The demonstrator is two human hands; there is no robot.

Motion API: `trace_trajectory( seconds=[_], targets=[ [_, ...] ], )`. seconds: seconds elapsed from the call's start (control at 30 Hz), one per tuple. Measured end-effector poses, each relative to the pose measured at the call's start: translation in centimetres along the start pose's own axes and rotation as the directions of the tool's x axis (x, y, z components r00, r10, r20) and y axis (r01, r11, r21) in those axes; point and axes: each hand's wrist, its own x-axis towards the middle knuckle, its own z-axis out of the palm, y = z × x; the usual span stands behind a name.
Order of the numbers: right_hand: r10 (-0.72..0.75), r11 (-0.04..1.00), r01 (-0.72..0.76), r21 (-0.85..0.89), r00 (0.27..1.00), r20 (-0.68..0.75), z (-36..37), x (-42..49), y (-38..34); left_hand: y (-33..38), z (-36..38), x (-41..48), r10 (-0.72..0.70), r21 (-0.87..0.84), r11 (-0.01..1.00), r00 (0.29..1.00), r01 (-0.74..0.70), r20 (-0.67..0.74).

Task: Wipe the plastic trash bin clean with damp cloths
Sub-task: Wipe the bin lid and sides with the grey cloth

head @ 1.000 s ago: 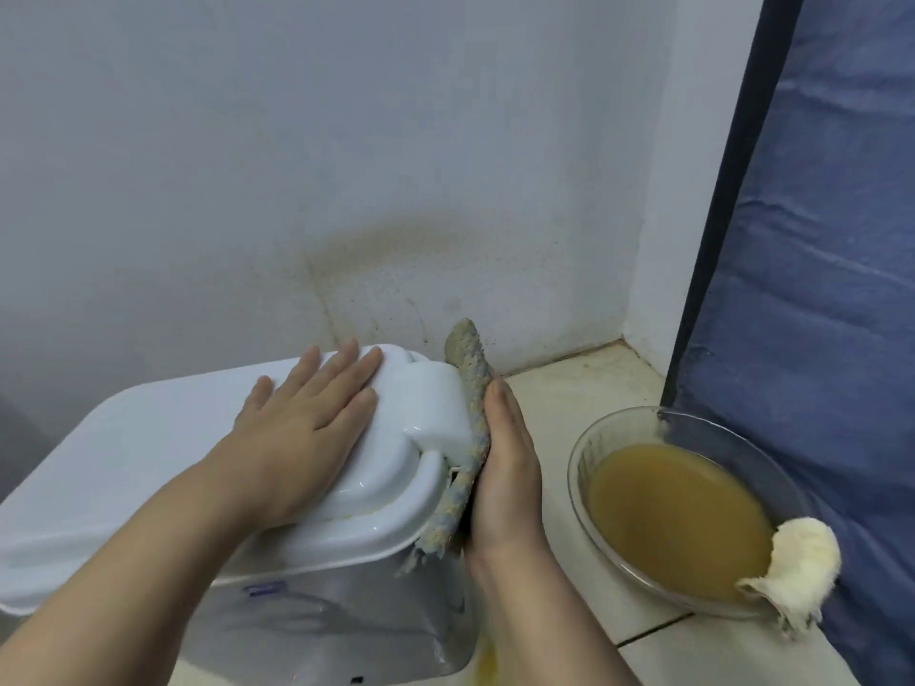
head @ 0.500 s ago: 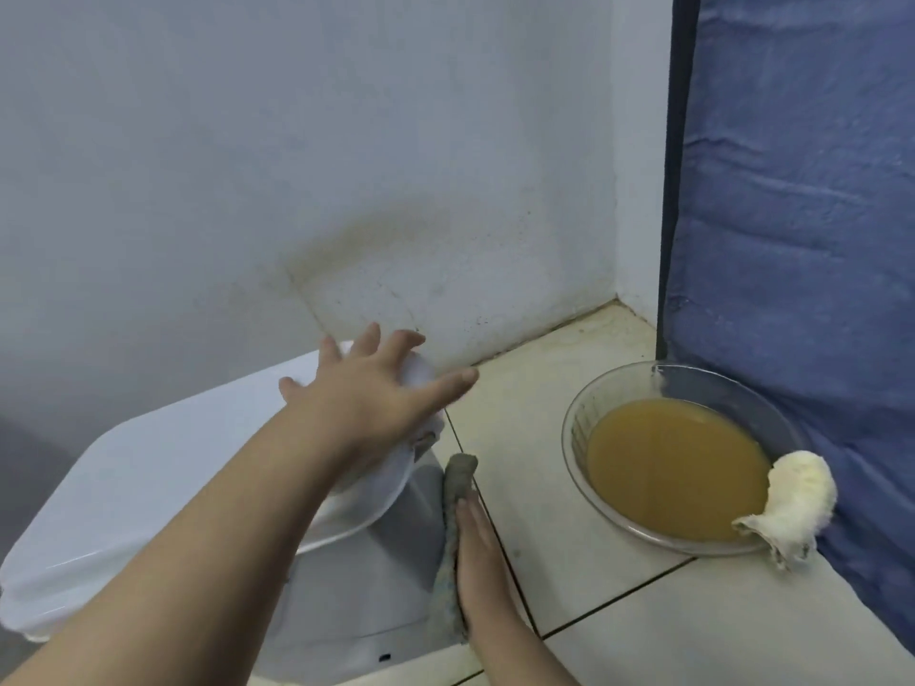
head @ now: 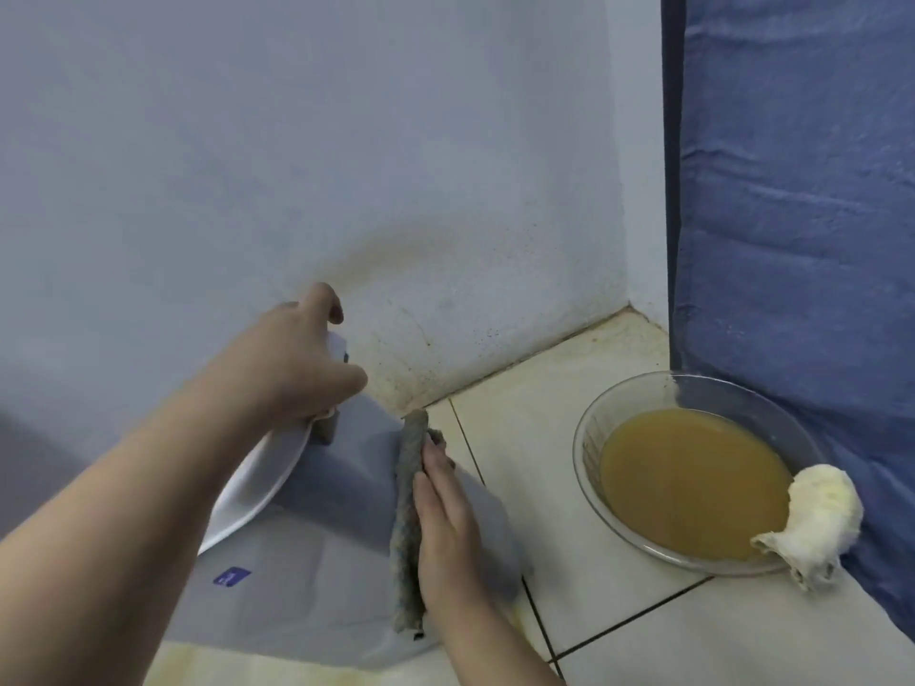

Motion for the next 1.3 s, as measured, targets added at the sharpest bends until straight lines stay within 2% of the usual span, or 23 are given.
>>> trace_trajectory(
  seconds=[0.07, 0.13, 0.2, 0.27, 0.4, 0.47, 0.53, 0.63, 0.7, 0.73, 0.87, 0.9, 1.0, 1.17, 1.23, 1.3],
  targets=[
    [-0.099, 0.985, 0.114, -0.127, 0.988, 0.119, -0.1, 0.7, -1.6, -2.7, -2.2, -0.8, -0.051, -0.129, 0.99, 0.999, 0.05, -0.005],
    [-0.212, 0.927, 0.271, -0.259, 0.949, 0.233, -0.4, 1.2, -2.3, -5.3, -3.5, -1.7, -0.105, -0.252, 0.962, 0.994, 0.103, 0.006],
    [-0.286, 0.775, 0.45, -0.443, 0.876, 0.389, 0.4, 1.2, -2.4, -8.6, -4.1, -2.9, -0.145, -0.337, 0.93, 0.989, 0.148, 0.032],
    [-0.296, 0.61, 0.563, -0.558, 0.815, 0.499, -0.2, 0.9, -2.3, -10.0, -3.6, -3.0, -0.12, -0.428, 0.893, 0.99, 0.139, 0.07],
    [-0.256, 0.463, 0.72, -0.516, 0.666, 0.7, 3.2, 0.6, -3.1, -13.8, -3.7, -3.6, -0.146, -0.522, 0.838, 0.987, 0.161, 0.069],
    [-0.257, 0.414, 0.774, -0.48, 0.605, 0.754, 6.4, 1.5, -4.7, -14.8, -3.5, -3.5, -0.135, -0.543, 0.826, 0.989, 0.149, 0.066],
    [-0.279, 0.421, 0.785, -0.455, 0.59, 0.758, 9.5, 2.7, -6.7, -14.8, -3.4, -3.3, -0.119, -0.568, 0.812, 0.991, 0.133, 0.062],
    [-0.311, 0.425, 0.773, -0.471, 0.613, 0.727, 12.0, 3.4, -7.7, -15.0, -3.3, -2.9, -0.132, -0.58, 0.801, 0.989, 0.147, 0.068],
    [-0.368, 0.378, 0.783, -0.495, 0.617, 0.695, 11.0, 2.5, -6.2, -15.5, -3.2, -2.5, -0.135, -0.554, 0.819, 0.989, 0.147, 0.062],
    [-0.395, 0.33, 0.803, -0.497, 0.596, 0.7, 9.6, 1.7, -5.0, -15.8, -3.2, -2.5, -0.139, -0.545, 0.825, 0.989, 0.146, 0.054],
    [-0.435, 0.07, 0.906, -0.417, 0.404, 0.805, -0.4, -0.2, 1.1, -16.3, -3.3, -2.5, -0.116, -0.568, 0.812, 0.991, 0.133, 0.066],
    [-0.422, 0.029, 0.915, -0.403, 0.376, 0.825, -2.4, -0.3, 1.7, -16.3, -3.3, -2.5, -0.109, -0.574, 0.809, 0.992, 0.129, 0.07],
    [-0.402, 0.004, 0.93, -0.367, 0.337, 0.851, -1.5, 0.5, 0.5, -16.3, -3.1, -2.2, -0.105, -0.575, 0.809, 0.992, 0.126, 0.071],
    [-0.474, 0.07, 0.942, -0.329, 0.321, 0.819, 9.0, 1.7, -4.4, -16.6, -3.3, -2.3, -0.096, -0.567, 0.815, 0.993, 0.119, 0.07],
    [-0.453, 0.069, 0.938, -0.34, 0.333, 0.827, 8.1, 1.8, -3.9, -16.9, -3.3, -2.4, -0.082, -0.589, 0.8, 0.994, 0.111, 0.076],
    [-0.4, 0.096, 0.938, -0.335, 0.344, 0.849, 3.8, 1.2, -1.6, -17.1, -3.2, -2.5, -0.07, -0.605, 0.79, 0.995, 0.101, 0.075]
  ],
)
